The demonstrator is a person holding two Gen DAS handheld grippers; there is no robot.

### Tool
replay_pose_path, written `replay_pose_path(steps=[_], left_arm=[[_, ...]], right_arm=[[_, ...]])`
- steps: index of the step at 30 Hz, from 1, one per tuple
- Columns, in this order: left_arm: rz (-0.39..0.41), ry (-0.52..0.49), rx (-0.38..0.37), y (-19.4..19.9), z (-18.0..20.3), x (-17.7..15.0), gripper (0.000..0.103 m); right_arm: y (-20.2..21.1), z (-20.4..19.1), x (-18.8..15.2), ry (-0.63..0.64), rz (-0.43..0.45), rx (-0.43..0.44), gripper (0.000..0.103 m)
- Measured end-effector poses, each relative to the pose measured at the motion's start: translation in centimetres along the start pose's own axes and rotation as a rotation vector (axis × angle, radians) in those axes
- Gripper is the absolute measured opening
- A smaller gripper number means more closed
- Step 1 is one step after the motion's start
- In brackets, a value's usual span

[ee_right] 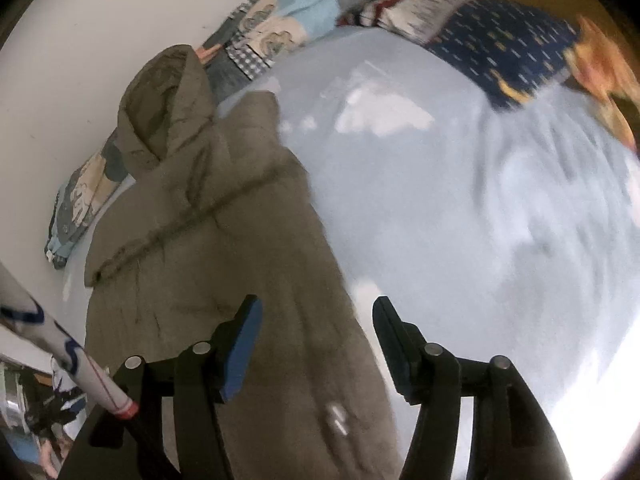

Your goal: Fold large clothes

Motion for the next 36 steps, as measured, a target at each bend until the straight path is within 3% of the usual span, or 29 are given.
replay_pose_path(steps=[1,9,15,20,22,24,26,31,33,35,36], left_arm=[[-0.009,-0.006,-0.021,-0.1,0.7,-0.3,0.067],[0.022,-0.064,0.054,-0.7,2.0,-1.0,0.066],[0.046,-0.117,0.07,-1.3,2.7,-1.5,0.066],[0.06,-0.168,0.077,-1.6,3.8,-1.7,0.062],[0.071,-0.182,0.074,-1.1,4.3,-2.2,0.057],[0.075,-0.188,0.058,-0.5,4.9,-3.0,0.057],[0.074,-0.205,0.026,0.4,5.9,-4.7,0.057],[0.069,-0.284,0.061,0.5,7.2,-8.9,0.057],[0.084,-0.28,0.097,0.7,6.5,-9.1,0.058],[0.089,-0.21,0.083,1.4,5.1,-7.8,0.059],[0.093,-0.189,0.078,1.7,4.5,-7.3,0.059]], right_arm=[[0.5,0.9,-1.0,-0.018,-0.004,0.002,0.069],[1.1,4.5,-4.6,-0.084,-0.05,0.024,0.071],[-0.9,3.5,-5.0,-0.043,-0.099,0.061,0.078],[-3.5,2.5,-6.7,0.024,-0.173,0.033,0.077],[-3.6,1.9,-6.9,0.067,-0.17,0.034,0.035],[-3.0,1.6,-6.7,0.105,-0.16,-0.004,0.027],[-2.5,1.6,-6.5,0.115,-0.152,-0.022,0.024],[-1.0,3.0,-5.9,0.114,-0.133,-0.091,0.023],[-0.6,3.6,-5.6,0.11,-0.124,-0.12,0.023],[-0.3,4.0,-5.4,0.088,-0.122,-0.118,0.025],[-0.4,4.2,-5.4,0.07,-0.127,-0.115,0.033]])
Point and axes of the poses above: each gripper's, at about its wrist camera, not at the fingertips, and y roughly against the way its jaws point, z to its right, x to its top, the point moved 10 cm from there along -y, roughly the way its jaws point, and after that the axes turned 13 degrees about x, right-handed, at the moved point
